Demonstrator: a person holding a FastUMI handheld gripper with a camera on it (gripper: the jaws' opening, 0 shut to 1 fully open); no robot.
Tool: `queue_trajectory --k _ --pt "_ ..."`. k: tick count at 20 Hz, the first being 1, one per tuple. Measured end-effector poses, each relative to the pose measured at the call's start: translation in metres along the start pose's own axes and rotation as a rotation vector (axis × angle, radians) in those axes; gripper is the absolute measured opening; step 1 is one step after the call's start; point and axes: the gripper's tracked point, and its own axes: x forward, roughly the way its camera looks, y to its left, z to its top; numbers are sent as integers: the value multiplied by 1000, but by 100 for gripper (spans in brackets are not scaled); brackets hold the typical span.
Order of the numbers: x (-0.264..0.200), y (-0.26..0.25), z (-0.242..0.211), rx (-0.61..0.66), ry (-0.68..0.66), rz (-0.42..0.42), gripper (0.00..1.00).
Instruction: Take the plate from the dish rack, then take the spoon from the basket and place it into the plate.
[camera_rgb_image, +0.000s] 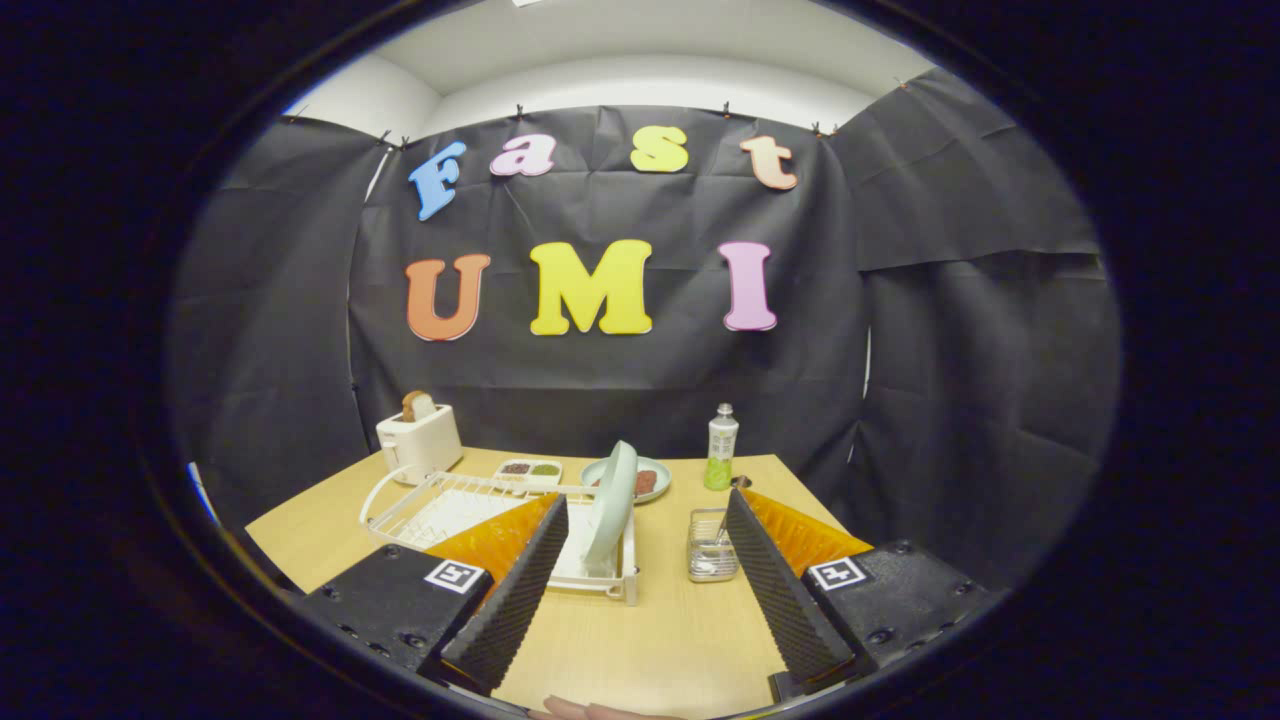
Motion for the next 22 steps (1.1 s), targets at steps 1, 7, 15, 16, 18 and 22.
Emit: queue_trajectory --k 1,7,15,16,18,22 --pt "9 4 5 -3 36 17 100" --pt "80 3 26 6 302 8 100" --pt "170 -5 26 -98 551 -155 100" --pt "177 -5 19 -116 601 -180 100" --pt "187 -2 7 -143 678 -224 100" --pt "217 -4 4 -194 720 -314 85"
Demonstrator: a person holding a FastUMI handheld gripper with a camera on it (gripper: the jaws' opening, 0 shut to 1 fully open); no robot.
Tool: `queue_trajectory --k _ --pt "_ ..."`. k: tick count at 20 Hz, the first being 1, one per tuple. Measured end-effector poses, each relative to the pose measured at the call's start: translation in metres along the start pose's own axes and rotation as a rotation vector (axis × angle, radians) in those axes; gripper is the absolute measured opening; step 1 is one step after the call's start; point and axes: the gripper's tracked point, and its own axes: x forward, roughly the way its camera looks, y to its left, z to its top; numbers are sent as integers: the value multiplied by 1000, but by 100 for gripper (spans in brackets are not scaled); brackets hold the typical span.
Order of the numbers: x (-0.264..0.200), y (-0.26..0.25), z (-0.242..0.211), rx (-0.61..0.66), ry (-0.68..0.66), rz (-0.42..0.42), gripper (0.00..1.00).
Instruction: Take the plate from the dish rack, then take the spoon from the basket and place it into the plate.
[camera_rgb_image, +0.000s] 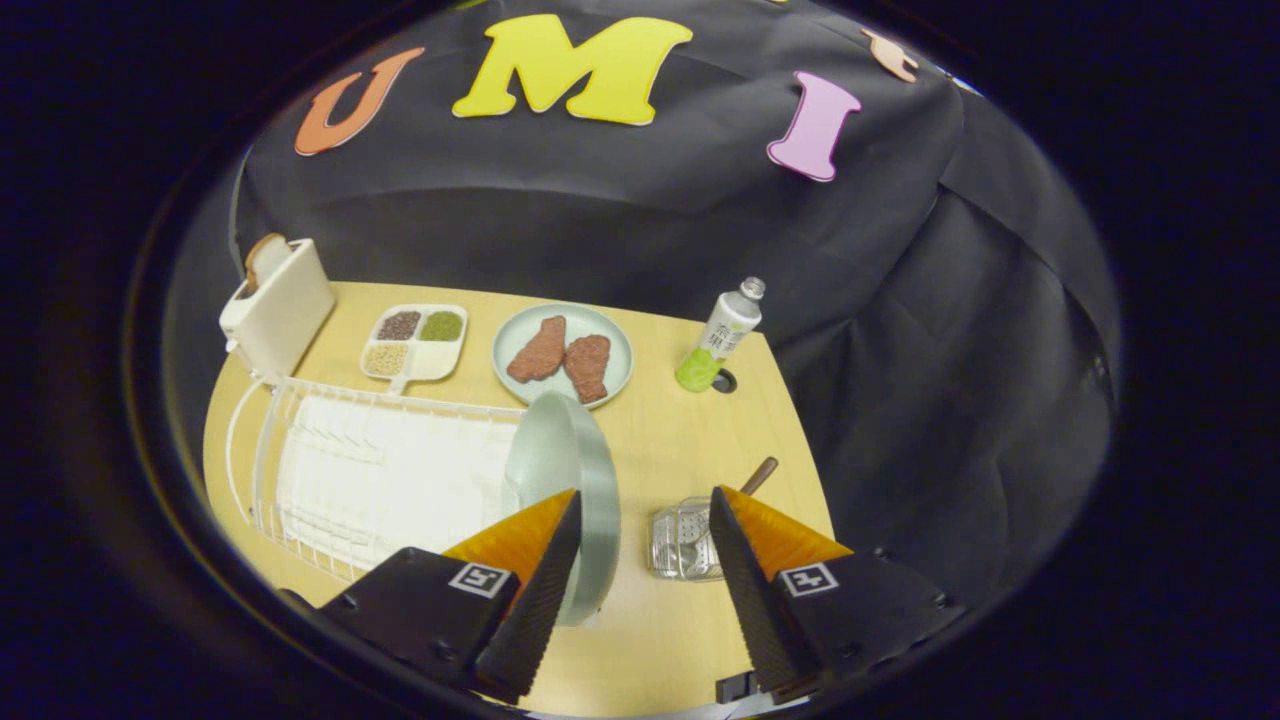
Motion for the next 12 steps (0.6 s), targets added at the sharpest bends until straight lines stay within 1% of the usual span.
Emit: queue_trajectory --k 2,4,5,6,7,8,9,10,12 --pt "12 10 -2 -16 38 -3 69" --pt "14 14 2 -23 47 -40 58" --pt "15 16 6 -22 48 -61 51" --pt "14 16 9 -17 49 -91 31" --pt "16 16 7 -24 53 -110 20" --pt "13 17 8 -26 53 -135 17" --pt "10 13 11 -18 41 -177 15" --pt "4 11 15 -17 18 -220 12" --pt "-7 14 18 -20 -9 -255 9"
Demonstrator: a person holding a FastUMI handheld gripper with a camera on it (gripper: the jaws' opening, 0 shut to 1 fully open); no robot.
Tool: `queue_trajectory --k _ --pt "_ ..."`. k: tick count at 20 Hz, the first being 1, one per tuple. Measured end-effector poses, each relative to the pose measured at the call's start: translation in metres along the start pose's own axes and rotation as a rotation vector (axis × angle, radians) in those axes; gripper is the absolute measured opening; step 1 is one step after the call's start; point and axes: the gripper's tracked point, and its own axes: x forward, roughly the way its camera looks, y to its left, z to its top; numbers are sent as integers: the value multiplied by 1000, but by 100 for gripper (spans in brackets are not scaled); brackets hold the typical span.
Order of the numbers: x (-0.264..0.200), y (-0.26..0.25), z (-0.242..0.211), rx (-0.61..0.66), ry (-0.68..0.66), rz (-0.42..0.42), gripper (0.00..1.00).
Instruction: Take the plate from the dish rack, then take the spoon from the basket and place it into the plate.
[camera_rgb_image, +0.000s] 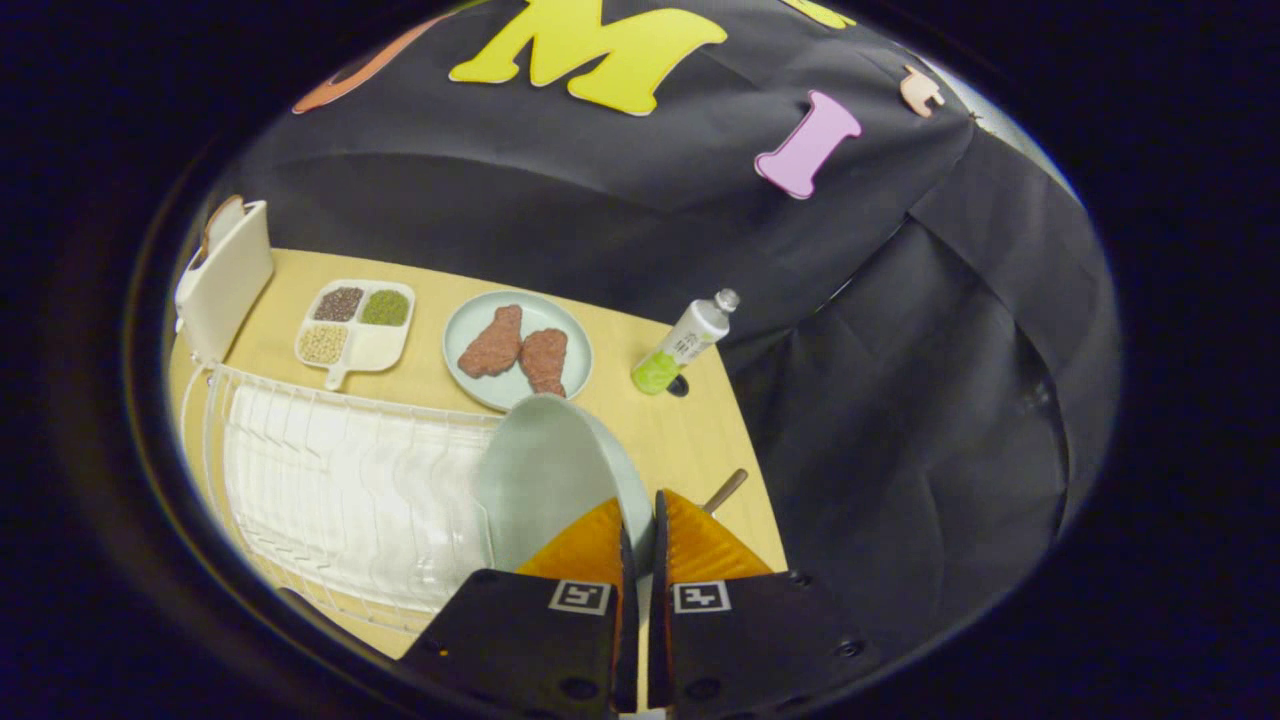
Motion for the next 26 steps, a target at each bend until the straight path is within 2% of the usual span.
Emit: queue_trajectory --k 4,7,10,15,18,26 --pt "-17 -12 10 31 -82 -77 8" --pt "-38 -19 9 35 -127 -72 8" --pt "-61 -26 3 51 -169 -21 8" --pt "-100 -35 -25 97 -217 149 8" --pt "-118 -34 -52 137 -226 290 8" --pt "-124 5 -158 215 -95 703 8"
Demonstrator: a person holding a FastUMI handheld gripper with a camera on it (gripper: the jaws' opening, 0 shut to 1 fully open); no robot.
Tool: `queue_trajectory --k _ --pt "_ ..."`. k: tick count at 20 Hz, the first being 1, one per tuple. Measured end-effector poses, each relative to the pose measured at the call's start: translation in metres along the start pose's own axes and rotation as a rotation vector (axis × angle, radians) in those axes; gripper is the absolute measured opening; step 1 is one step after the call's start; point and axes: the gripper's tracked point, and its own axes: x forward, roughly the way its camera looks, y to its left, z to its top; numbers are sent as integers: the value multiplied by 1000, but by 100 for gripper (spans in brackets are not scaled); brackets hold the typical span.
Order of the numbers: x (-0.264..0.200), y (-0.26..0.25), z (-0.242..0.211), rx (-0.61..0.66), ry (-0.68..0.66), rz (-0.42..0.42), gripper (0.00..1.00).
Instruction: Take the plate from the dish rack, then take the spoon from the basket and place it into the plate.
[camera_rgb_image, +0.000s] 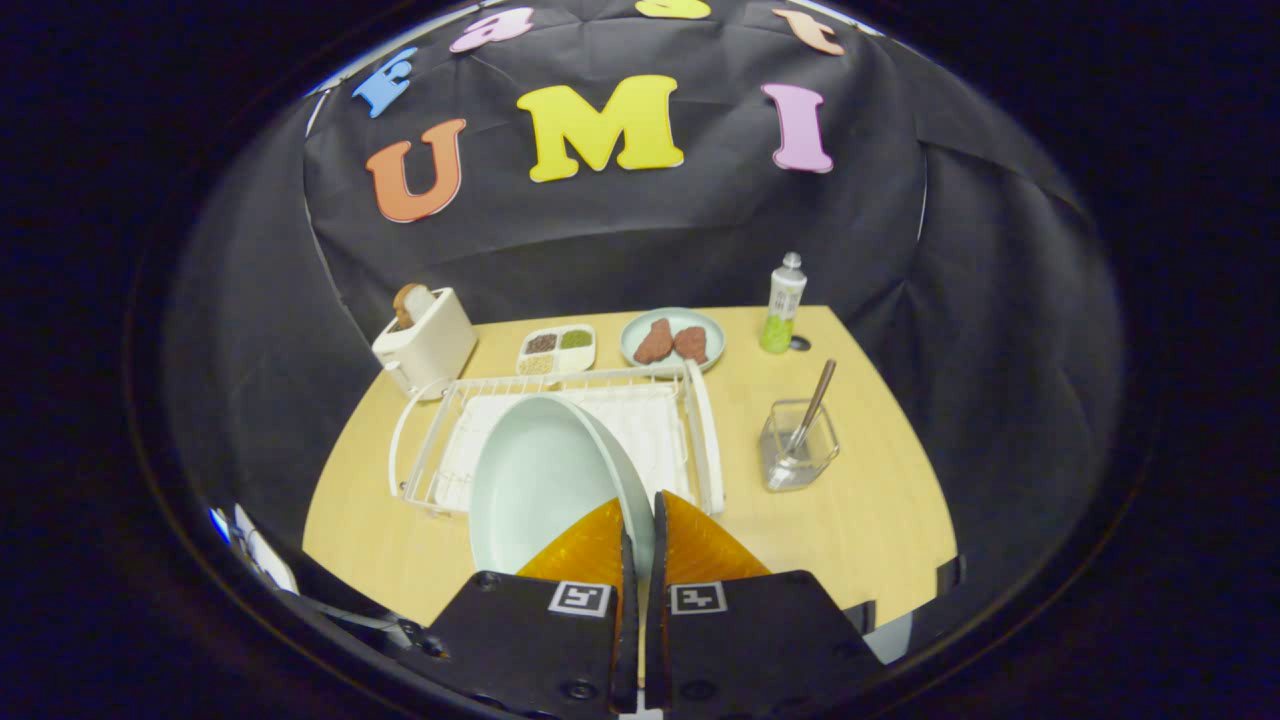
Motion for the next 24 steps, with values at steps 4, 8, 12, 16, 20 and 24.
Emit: queue_trajectory --k 4,8,12,16,20,24 --pt "33 -3 -62 23 82 93 8" --pt "76 -45 -110 10 112 -19 8" --pt "99 -52 -136 146 162 82 9" --pt "120 -64 -148 130 172 70 10" --pt "129 -86 -152 35 153 -39 9" --pt "123 -94 -144 3 77 -23 9"
